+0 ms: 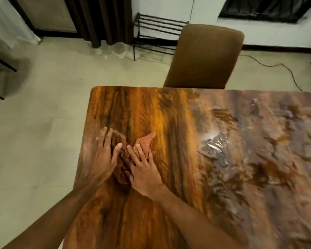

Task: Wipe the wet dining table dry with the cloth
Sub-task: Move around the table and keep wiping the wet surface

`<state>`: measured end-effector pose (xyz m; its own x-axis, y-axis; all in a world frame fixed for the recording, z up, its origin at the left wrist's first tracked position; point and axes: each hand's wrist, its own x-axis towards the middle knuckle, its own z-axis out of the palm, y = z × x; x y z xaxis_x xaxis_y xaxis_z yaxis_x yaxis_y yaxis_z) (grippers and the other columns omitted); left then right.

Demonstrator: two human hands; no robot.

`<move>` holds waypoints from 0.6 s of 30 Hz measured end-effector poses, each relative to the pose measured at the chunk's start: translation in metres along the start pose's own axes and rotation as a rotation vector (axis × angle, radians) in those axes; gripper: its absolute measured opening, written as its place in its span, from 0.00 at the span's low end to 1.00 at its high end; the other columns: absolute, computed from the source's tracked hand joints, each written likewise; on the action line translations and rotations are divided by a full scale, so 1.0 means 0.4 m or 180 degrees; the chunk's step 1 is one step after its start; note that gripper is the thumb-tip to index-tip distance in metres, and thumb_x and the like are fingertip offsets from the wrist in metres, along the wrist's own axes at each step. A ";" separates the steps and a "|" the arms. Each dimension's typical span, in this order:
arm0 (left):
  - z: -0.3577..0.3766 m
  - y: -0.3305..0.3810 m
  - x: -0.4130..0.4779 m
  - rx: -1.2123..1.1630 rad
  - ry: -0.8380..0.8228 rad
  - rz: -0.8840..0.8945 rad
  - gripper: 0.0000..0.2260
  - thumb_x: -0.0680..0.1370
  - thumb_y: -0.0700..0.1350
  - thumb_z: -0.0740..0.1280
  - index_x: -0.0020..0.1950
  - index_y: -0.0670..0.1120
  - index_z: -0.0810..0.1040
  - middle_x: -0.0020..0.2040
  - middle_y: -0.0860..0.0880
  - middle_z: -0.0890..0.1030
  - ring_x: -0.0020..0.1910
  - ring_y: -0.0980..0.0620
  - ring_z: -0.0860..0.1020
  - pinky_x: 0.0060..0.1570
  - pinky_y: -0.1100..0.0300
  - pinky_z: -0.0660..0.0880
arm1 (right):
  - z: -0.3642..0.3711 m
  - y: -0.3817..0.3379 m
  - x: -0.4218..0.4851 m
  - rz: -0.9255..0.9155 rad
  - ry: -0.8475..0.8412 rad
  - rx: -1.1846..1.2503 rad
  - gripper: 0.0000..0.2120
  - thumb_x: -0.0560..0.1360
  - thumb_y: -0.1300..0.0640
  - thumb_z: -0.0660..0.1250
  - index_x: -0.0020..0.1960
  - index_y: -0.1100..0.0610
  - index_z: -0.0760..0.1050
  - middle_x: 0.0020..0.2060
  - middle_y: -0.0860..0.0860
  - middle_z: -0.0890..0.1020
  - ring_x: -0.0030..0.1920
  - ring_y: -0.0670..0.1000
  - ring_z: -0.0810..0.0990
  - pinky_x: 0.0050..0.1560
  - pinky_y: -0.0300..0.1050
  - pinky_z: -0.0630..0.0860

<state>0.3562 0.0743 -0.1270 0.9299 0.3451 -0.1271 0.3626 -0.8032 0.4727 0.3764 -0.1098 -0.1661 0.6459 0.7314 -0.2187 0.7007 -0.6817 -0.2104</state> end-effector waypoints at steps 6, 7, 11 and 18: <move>0.102 0.144 -0.104 -0.0028 -0.0275 0.0190 0.32 0.81 0.67 0.45 0.81 0.53 0.50 0.82 0.51 0.52 0.80 0.50 0.52 0.78 0.43 0.55 | -0.020 0.354 -0.235 0.1322 0.0219 0.0060 0.30 0.86 0.39 0.44 0.85 0.47 0.48 0.85 0.51 0.43 0.84 0.61 0.40 0.79 0.73 0.48; 0.110 0.165 -0.126 -0.0090 -0.0297 0.0266 0.31 0.81 0.67 0.46 0.81 0.53 0.51 0.82 0.51 0.51 0.80 0.51 0.51 0.78 0.44 0.53 | -0.026 0.394 -0.271 0.1560 0.0241 0.0110 0.30 0.86 0.40 0.45 0.86 0.47 0.47 0.85 0.52 0.45 0.84 0.62 0.41 0.79 0.73 0.49; 0.117 0.210 -0.196 -0.0100 -0.0366 0.0368 0.31 0.83 0.63 0.49 0.81 0.49 0.52 0.82 0.49 0.51 0.81 0.51 0.49 0.79 0.48 0.50 | -0.007 0.308 -0.307 0.1845 0.0214 0.0303 0.32 0.86 0.40 0.47 0.86 0.49 0.44 0.85 0.55 0.45 0.83 0.66 0.40 0.79 0.73 0.48; 0.067 0.109 -0.315 -0.0112 -0.0206 0.0075 0.30 0.82 0.60 0.50 0.81 0.46 0.56 0.81 0.46 0.56 0.80 0.47 0.55 0.78 0.46 0.53 | 0.071 0.054 -0.353 0.0559 0.0044 0.0109 0.29 0.86 0.39 0.49 0.84 0.47 0.54 0.85 0.50 0.43 0.84 0.60 0.39 0.77 0.73 0.51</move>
<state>0.2566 -0.0174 -0.1137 0.9406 0.2933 -0.1712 0.3394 -0.7926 0.5065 0.2918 -0.2281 -0.1669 0.7617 0.6011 -0.2419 0.5662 -0.7990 -0.2026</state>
